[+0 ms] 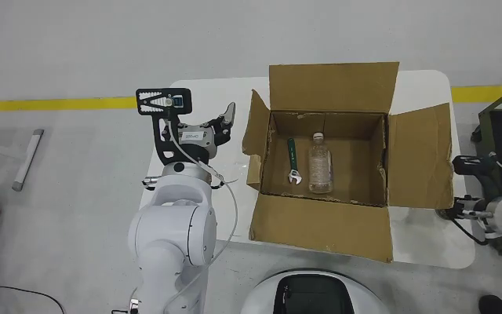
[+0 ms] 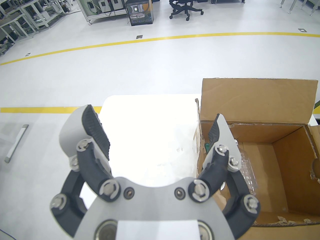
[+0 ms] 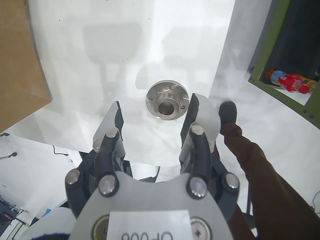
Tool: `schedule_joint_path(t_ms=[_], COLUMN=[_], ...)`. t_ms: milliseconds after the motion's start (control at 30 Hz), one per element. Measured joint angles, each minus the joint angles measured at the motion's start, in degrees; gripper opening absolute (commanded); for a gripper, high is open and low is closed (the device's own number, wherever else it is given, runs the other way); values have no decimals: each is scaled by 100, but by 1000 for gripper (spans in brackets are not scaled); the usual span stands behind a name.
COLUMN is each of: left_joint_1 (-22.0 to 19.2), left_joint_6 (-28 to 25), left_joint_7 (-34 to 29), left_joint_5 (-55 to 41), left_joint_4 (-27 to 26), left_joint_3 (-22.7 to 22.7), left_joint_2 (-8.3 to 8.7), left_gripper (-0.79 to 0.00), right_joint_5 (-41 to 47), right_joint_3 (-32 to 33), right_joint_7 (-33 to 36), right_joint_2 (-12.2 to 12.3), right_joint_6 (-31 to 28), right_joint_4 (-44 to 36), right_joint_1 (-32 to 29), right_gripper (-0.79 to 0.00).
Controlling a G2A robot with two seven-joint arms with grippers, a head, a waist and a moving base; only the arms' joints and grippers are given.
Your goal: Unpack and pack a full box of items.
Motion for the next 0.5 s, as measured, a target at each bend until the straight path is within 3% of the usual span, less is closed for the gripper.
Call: schedule_joint_path(t_ms=[267,500], left_joint_1=[0,0], left_joint_6=[0,0], left_joint_7=[0,0], left_joint_5=[0,0], left_joint_4=[0,0], left_joint_3=[0,0], left_joint_2=[0,0], left_gripper=[0,0], right_joint_5=[-31,-59], right_joint_3=[-112,-186], right_joint_7=[-142,-111], right_joint_2=[31,64], right_joint_6=[114,126], right_joint_4=[187,249], right_joint_1=[93,118], right_gripper=[-360,-354])
